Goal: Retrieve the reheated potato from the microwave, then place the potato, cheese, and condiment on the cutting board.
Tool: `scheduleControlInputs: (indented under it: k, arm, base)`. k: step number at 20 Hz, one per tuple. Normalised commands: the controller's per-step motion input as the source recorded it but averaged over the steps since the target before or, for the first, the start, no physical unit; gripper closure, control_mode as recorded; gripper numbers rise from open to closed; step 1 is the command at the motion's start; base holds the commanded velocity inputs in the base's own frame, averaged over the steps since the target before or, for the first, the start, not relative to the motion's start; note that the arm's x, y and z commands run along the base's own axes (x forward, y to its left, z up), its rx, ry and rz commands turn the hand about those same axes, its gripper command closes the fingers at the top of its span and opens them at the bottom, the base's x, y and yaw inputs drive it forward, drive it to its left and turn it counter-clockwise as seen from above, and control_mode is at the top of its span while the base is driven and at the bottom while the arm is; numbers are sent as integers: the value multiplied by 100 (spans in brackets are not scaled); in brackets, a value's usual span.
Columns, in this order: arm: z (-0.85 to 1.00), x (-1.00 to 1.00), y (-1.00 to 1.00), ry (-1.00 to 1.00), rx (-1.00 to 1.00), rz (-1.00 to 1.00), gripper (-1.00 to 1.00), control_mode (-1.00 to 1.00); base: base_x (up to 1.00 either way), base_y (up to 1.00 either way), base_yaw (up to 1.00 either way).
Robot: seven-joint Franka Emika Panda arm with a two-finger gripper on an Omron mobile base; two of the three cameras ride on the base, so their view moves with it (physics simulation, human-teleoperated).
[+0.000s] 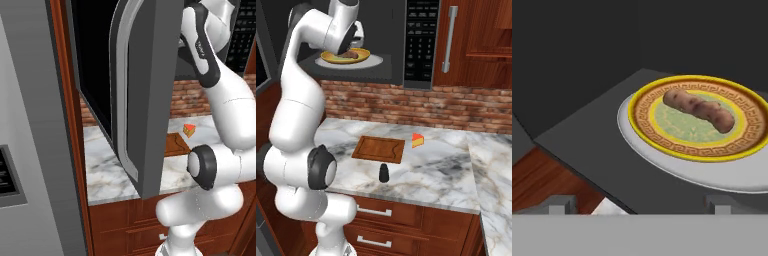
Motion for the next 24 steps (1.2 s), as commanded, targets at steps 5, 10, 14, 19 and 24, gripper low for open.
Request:
scheduleControlInputs:
  k: [5,10,14,19,24]
  arm:
    - [-3,61,5,0,3,1,-100,-100]
    - [-1,55,5,1,1,6,-100,-100]
    - [-8,56,1,0,0,9,-100,-100]
    - [-3,55,0,0,0,11,-100,-100]
    - [0,41,5,0,0,12,-100,-100]
  base:
    - [0,0,0]
    - [0,0,0]
    - [0,0,0]
    - [0,0,0]
    - [0,0,0]
